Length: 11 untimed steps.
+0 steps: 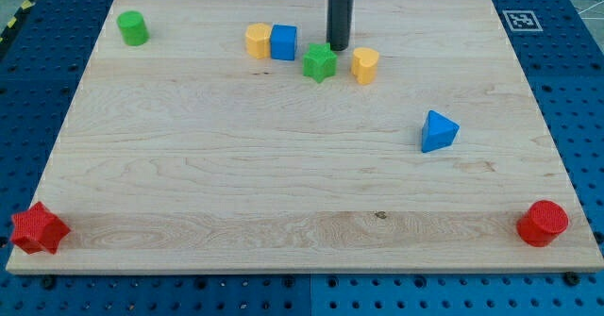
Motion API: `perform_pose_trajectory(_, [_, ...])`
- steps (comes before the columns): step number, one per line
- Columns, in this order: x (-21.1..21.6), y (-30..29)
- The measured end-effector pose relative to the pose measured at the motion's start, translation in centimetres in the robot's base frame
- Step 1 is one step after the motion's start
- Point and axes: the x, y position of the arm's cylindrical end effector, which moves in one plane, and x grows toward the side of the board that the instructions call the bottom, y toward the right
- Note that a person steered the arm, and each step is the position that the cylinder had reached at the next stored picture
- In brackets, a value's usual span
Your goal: Slide the green star up a bit
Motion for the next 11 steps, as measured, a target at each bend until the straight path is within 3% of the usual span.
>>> perform_pose_trajectory(2, [-1.2,3.1])
perform_pose_trajectory(3, [1.5,5.1])
perform_pose_trajectory(4, [1.5,5.7])
perform_pose_trajectory(5, [5.9,6.4])
perform_pose_trajectory(6, [6.5,6.4])
perform_pose_trajectory(10, [8.2,-4.5])
perform_pose_trajectory(11, [4.8,-5.8])
